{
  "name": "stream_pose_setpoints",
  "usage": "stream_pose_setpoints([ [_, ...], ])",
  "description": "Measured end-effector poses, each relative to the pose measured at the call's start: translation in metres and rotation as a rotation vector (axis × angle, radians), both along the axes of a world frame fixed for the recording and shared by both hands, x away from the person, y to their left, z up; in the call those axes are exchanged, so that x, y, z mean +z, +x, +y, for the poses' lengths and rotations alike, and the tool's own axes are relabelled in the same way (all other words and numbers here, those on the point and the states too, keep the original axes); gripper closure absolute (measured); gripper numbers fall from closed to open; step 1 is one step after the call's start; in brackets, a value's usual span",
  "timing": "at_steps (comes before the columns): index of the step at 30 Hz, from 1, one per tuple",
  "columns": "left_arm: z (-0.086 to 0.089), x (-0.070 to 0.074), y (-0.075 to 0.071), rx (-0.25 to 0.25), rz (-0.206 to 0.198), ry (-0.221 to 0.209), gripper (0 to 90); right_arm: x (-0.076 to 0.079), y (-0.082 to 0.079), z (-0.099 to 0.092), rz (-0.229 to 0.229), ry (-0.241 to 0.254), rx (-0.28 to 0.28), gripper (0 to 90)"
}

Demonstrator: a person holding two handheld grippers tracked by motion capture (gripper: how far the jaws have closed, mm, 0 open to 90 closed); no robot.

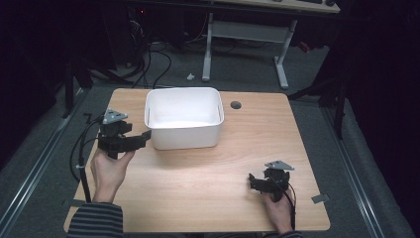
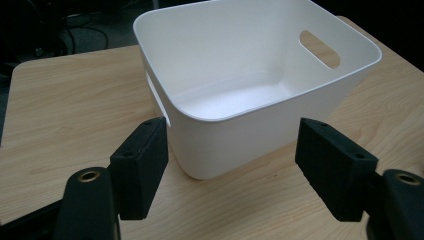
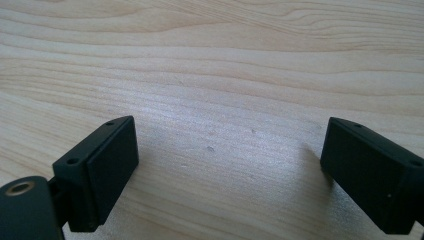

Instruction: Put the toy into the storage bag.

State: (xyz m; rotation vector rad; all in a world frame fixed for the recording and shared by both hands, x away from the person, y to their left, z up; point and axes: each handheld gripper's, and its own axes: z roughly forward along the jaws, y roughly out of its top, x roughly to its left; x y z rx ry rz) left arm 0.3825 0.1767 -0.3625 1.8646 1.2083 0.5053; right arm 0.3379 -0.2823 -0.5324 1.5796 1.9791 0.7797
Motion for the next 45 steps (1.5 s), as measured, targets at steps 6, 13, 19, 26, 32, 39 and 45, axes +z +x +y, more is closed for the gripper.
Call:
stream_pose_setpoints([
  [6,0.000,-0.009,-0.007,-0.011,-0.007,0.028,27.9,0.000,0.000,0.000,-0.001,0.001,-0.001,8.1],
  [13,0.004,-0.021,-0.014,-0.001,-0.007,0.002,27.7,0.000,0.000,0.000,-0.002,0.000,-0.002,8.1],
  [19,0.005,-0.033,-0.018,-0.004,0.002,0.007,27.0,0.000,0.000,0.000,-0.002,0.000,-0.002,8.1],
  [26,0.001,-0.048,-0.021,-0.018,0.015,-0.013,26.9,0.000,-0.001,0.001,0.000,0.002,-0.004,8.1],
  [32,-0.006,-0.058,-0.024,-0.027,0.026,-0.004,26.8,0.000,-0.001,0.001,0.000,0.003,-0.005,8.1],
  [39,-0.009,-0.067,-0.027,-0.040,0.038,-0.006,26.5,0.000,-0.001,0.001,0.000,0.003,-0.004,8.1],
  [45,-0.012,-0.074,-0.030,-0.051,0.049,-0.021,26.5,0.000,-0.001,0.001,0.002,0.002,-0.004,8.1],
])
